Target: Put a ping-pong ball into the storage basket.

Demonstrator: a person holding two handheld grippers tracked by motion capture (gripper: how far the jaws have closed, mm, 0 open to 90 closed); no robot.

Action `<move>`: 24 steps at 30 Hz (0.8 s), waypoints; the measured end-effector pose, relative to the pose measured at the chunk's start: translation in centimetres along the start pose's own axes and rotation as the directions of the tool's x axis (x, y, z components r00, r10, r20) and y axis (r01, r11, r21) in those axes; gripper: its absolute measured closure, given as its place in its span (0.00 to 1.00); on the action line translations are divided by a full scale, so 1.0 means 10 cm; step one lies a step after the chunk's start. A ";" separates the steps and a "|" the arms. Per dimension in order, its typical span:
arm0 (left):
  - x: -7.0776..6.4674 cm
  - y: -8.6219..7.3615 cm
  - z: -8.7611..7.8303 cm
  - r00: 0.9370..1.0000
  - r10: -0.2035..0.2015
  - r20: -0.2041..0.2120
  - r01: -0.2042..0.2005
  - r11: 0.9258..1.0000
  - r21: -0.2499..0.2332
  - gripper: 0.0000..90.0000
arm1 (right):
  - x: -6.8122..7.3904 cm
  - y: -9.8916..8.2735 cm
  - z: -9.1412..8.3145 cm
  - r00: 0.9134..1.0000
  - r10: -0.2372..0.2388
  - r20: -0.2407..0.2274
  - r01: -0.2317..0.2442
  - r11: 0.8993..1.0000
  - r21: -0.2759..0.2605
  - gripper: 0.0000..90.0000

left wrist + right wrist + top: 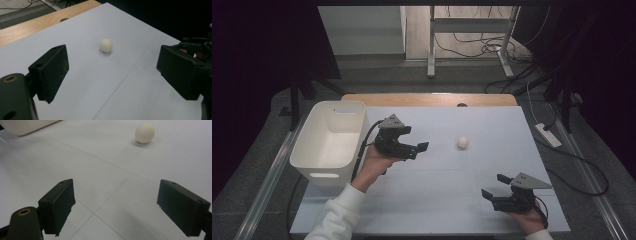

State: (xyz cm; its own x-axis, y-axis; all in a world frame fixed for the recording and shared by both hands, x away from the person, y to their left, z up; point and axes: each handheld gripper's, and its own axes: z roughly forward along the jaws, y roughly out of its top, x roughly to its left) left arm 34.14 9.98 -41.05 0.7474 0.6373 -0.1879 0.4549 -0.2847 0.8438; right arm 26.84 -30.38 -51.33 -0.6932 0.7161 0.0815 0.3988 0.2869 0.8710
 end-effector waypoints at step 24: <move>-0.05 -0.02 0.31 1.000 0.022 -0.018 -0.021 0.999 0.042 0.12 | -0.01 0.01 0.00 1.000 -0.003 0.018 0.003 1.000 0.003 0.16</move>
State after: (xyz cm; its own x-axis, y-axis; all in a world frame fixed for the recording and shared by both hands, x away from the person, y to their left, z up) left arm 35.18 7.46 -42.70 0.7483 0.6436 -0.1607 0.4589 -0.3274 0.8260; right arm 26.97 -30.44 -51.28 -0.6832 0.7268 0.0703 0.3988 0.2907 0.8697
